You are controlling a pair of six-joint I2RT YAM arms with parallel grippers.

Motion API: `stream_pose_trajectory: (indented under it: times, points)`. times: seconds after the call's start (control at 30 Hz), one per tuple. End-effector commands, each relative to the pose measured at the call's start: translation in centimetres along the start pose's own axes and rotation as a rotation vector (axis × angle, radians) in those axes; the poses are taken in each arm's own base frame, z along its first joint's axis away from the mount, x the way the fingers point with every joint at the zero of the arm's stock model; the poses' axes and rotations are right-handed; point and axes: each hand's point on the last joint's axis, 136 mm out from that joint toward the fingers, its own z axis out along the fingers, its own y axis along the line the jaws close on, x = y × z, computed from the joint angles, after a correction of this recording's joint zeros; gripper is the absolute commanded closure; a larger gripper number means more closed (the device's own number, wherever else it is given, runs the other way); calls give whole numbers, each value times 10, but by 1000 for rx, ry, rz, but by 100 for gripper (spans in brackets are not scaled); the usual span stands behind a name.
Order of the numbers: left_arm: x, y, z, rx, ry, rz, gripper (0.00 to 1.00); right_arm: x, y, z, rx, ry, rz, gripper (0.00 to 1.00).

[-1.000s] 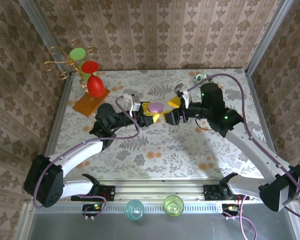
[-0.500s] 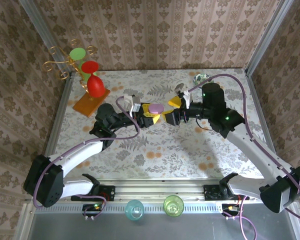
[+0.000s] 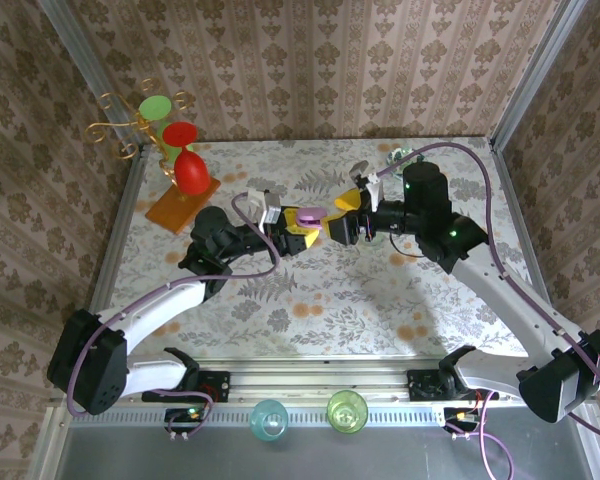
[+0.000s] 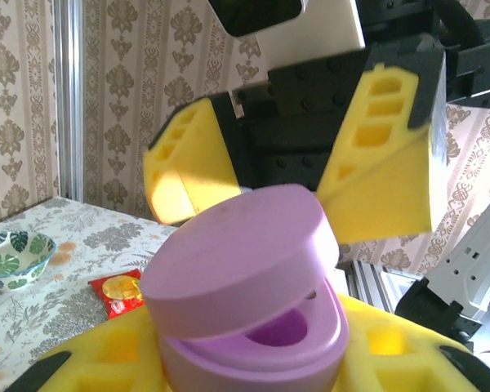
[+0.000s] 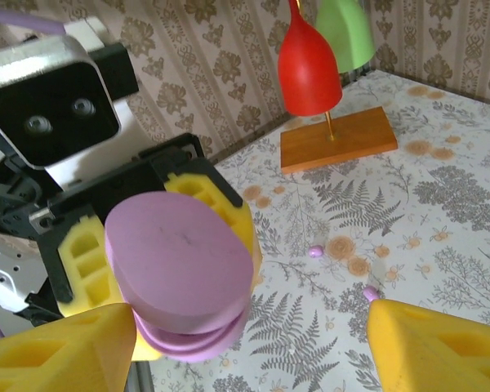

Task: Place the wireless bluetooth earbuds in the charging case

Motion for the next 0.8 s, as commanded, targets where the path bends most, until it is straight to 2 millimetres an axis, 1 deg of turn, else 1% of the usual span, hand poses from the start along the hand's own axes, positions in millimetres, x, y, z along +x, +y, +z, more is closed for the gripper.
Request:
stream_pose_trajectory:
  times: [0.0, 0.13, 0.33, 0.57, 0.63, 0.77]
  points:
    - [-2, -9, -3, 35, 1, 6, 75, -16, -3, -1, 27, -41, 5, 25]
    - [-4, -11, -3, 45, 2, 7, 75, -17, -10, 2, 59, -36, 30, 25]
    - [-3, -13, -3, 54, 3, 10, 75, -25, -14, 3, 74, -49, 51, 25]
    - [-4, -15, -4, 56, 0, 11, 75, -26, -20, 5, 101, -45, 77, 26]
    - [-3, -14, -5, 45, -2, 11, 75, -28, -15, 4, 78, -50, 62, 26]
    - [-4, -9, -7, 16, -15, 18, 75, -32, 7, -3, -18, -73, 22, 24]
